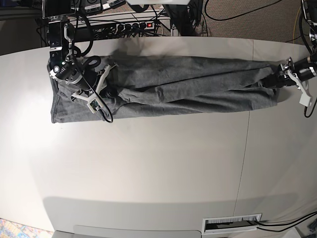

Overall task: Fold the T-shirt properly
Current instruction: 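Grasp the strip end with the left gripper and carry it toward the right gripper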

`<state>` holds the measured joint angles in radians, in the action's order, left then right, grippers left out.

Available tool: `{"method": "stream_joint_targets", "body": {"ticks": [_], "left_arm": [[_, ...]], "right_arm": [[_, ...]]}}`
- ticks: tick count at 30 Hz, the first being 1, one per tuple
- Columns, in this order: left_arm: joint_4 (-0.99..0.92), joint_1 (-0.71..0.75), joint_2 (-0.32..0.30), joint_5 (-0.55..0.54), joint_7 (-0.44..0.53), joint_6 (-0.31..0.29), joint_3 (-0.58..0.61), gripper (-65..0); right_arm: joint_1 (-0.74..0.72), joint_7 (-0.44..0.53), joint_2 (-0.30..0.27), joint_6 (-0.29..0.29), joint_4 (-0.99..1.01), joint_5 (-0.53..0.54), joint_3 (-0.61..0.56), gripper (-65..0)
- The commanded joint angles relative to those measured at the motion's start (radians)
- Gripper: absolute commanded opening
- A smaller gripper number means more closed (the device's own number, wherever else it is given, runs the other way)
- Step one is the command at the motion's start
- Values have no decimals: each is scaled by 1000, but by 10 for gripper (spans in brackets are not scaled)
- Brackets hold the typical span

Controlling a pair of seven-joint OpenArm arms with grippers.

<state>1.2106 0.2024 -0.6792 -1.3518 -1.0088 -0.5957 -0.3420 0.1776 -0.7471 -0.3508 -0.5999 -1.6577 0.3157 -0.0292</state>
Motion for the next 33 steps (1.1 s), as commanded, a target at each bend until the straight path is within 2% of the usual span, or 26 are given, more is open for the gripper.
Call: {"method": "stream_joint_targets", "body": {"ticks": [1,4,6,9,12,16,22,26,33], "left_arm": [[9,-6,-13,-3,5,0,-7,-372],[9,-6,6,-3,8,0,-7,-427],[9,-6,14,-3,16,-8,-7,-489],[10,-10,13,-29,25,-55,-7,-650],[14,-29,10,-126,-5,-102,-8,-650],[51,-72,12,-132,-124,-102,-8,-650],[199,-100,34,-132,-136,-102,-8,-650],[319,-100,99,-132,-148,-102,-7,-650],[461,-88,261,-132,-174,-102,-7,-650]], "right_arm": [[5,-72,-12,10,6,-48,2,-650],[5,-72,-12,10,6,-47,2,-650],[5,-72,-12,10,6,-48,2,-650],[5,-72,-12,10,6,-48,2,-650],[5,-71,-12,10,6,-48,2,-650],[5,-72,-12,10,6,-48,2,-650],[4,-79,-12,10,6,-48,2,-650],[3,-79,-12,10,6,-48,2,-650],[2,-79,-12,10,6,-48,2,-650]]}}
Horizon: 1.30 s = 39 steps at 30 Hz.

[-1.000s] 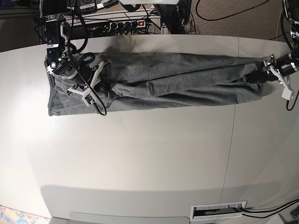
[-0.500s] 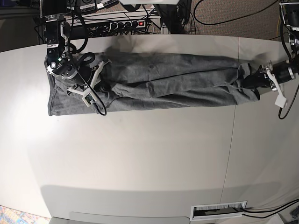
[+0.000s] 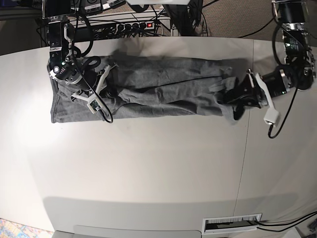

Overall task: Fold the T-shirt properly
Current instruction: 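Grasp the strip end with the left gripper and carry it toward the right gripper, then lay the carried end over the strip middle and release with the left gripper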

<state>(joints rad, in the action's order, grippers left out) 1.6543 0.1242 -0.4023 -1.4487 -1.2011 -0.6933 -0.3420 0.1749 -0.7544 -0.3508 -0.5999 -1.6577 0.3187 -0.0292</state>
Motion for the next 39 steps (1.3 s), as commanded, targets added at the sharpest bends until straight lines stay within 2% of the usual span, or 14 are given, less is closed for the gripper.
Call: {"method": "stream_joint_targets", "body": {"ticks": [1,10,14,17,21,24,29,30,32,33,34,39], "left_arm": [[24,-6,5,-35,18,-5,-7,-650],[26,39,185,-35,12,-5,6,-650],[26,42,241,-35,20,-5,95,-650],[26,42,279,-35,91,-5,177,-650],[26,36,296,151,229,-5,266,-650],[26,22,296,289,286,-5,308,-650],[26,19,296,374,304,-5,326,-650],[26,19,296,372,305,-5,326,-607],[26,16,296,372,304,-5,326,-441],[26,13,296,373,304,-5,326,-384],[26,9,296,376,304,-5,326,-368],[26,-13,296,376,303,-5,326,-369]], "right_arm": [[5,-72,-12,10,6,-51,2,-650],[5,-63,-12,10,6,-51,2,-650],[5,-61,-12,10,6,-51,2,-650],[5,-64,-12,10,6,-51,2,-650],[5,-78,-12,10,6,-51,2,-650],[5,-91,-12,10,6,-51,2,-650],[5,-90,-12,10,6,-51,2,-650],[5,-90,-12,10,6,-51,2,-650],[5,-86,-12,10,6,-51,2,-650],[5,-85,-12,10,5,-51,2,-650],[5,-85,-12,10,5,-51,2,-650],[5,-86,-12,10,2,-51,2,-650]]}}
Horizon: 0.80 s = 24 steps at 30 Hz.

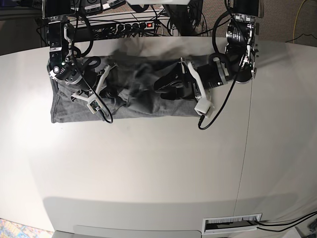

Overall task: Fold the T-shirt properly
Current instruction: 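Lay the carried end over the strip middle and release with the left gripper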

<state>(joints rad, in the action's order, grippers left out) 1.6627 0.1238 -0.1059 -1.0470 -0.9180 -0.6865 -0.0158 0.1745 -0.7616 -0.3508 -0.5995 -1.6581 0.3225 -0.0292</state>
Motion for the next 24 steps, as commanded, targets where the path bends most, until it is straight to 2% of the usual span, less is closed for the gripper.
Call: {"method": "stream_joint_targets", "body": {"ticks": [1,3,5,8,11,16,20,24], "left_arm": [[18,-17,-2,-21,19,-12,0,-371],[18,-28,-15,3,17,-12,0,-375],[18,-36,-37,35,17,-12,0,-417],[18,-41,-79,60,17,-12,0,-513],[18,-41,-117,120,19,-12,0,-644],[16,-39,-135,256,22,-12,3,-650],[9,-32,-129,241,47,-12,19,-650],[9,-33,-126,178,67,-12,44,-650]], "right_arm": [[5,-79,-13,10,2,-55,2,-650],[5,-80,-13,10,2,-55,4,-650],[5,-81,-16,10,0,-55,7,-650],[5,-105,-30,13,-39,-54,18,-650],[6,-155,-42,13,-118,-48,48,-650],[6,-255,-48,13,-262,35,168,-650],[6,-260,-46,13,-282,183,273,-650],[9,-295,-46,12,-282,181,311,-650]]}}
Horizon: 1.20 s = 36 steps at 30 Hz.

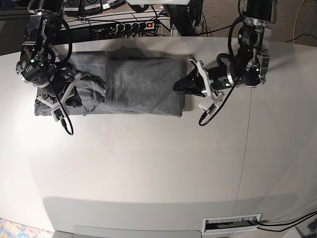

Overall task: Fold the T-shirt properly
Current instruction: 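Lay the carried end over the strip middle and release with the left gripper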

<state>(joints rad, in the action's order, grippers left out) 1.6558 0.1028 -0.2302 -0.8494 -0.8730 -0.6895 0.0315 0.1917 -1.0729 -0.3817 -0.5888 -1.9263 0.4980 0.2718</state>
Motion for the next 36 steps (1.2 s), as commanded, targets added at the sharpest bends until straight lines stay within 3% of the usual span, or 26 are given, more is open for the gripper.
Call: {"method": "stream_joint_targets", "body": {"ticks": [1,4,6,7,10,13,17,21,25,30,36], "left_arm": [[16,-12,-2,-23,23,-9,7,-650],[10,-12,-2,-5,54,-9,52,-650],[-2,-12,-2,94,121,-9,87,-650],[-10,-12,-3,170,162,14,105,-650],[-45,-12,-3,389,258,146,152,-650],[-82,-15,-3,550,279,204,165,-650],[-86,-15,-10,680,233,256,162,-650],[-86,-14,-51,689,189,256,162,-650],[-86,-8,-114,689,190,256,162,-650],[-86,2,-190,648,194,256,162,-650],[-86,3,-210,604,195,246,162,-650]], "right_arm": [[-8,3,-15,2,-14,-2,21,-650],[-8,-8,-15,2,-14,-33,79,-650],[-8,-9,-20,2,-14,-40,128,-650],[-8,-12,-26,2,-14,-40,152,-645],[11,-9,-65,2,-9,-43,212,-535],[41,-4,-105,2,-9,-43,269,-448],[72,3,-137,2,-9,-11,322,-439],[90,3,-144,2,3,55,323,-437],[91,3,-142,1,102,155,323,-371],[76,-46,-141,-24,237,299,323,-371],[6,-85,-103,-25,354,385,323,-371]]}}
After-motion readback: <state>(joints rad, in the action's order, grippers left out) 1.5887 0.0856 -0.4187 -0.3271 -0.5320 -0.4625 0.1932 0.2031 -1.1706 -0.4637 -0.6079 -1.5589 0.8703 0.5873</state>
